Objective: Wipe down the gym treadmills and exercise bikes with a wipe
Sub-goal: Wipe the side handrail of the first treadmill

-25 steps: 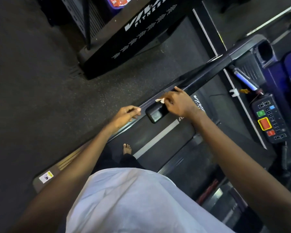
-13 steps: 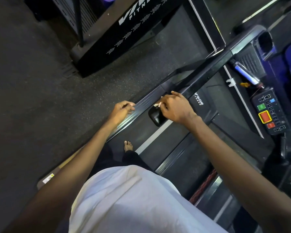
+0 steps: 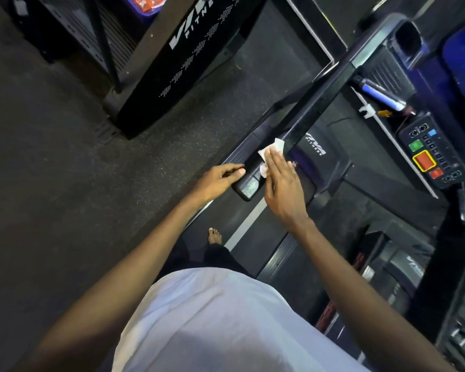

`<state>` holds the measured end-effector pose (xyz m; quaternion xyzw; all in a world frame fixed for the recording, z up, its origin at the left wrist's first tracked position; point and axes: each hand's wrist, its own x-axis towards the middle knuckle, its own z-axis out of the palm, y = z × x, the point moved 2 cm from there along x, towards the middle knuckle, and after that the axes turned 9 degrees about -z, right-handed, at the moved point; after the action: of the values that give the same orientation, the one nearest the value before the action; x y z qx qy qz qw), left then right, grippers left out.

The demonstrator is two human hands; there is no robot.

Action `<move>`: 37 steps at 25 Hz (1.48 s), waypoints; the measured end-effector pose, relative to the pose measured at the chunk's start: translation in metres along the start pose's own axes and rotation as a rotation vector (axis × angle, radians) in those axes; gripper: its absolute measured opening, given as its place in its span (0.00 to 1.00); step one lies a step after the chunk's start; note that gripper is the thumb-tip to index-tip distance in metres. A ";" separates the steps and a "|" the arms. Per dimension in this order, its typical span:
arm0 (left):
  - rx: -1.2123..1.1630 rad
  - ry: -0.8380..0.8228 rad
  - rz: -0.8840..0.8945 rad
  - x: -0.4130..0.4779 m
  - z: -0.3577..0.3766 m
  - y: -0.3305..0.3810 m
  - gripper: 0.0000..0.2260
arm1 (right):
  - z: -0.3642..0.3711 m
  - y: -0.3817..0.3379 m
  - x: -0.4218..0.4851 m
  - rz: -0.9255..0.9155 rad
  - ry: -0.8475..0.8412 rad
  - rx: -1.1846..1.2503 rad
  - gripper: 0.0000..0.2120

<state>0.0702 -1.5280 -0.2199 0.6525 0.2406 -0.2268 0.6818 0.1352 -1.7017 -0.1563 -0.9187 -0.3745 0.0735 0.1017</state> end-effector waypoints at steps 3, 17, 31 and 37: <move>0.063 -0.013 -0.014 -0.005 0.001 0.007 0.20 | -0.004 0.017 0.027 0.126 0.045 0.044 0.25; 0.117 -0.045 0.066 -0.002 0.001 0.035 0.19 | 0.018 -0.016 0.016 0.498 0.304 0.583 0.26; 0.356 0.191 -0.044 -0.002 0.027 0.052 0.19 | 0.058 0.044 0.034 0.774 0.335 1.365 0.24; 0.465 0.367 -0.039 -0.011 0.059 0.069 0.21 | 0.068 0.015 0.004 0.770 0.337 1.396 0.22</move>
<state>0.1067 -1.5840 -0.1576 0.8168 0.3139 -0.1669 0.4544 0.1335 -1.7000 -0.2264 -0.7067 0.1200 0.1806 0.6735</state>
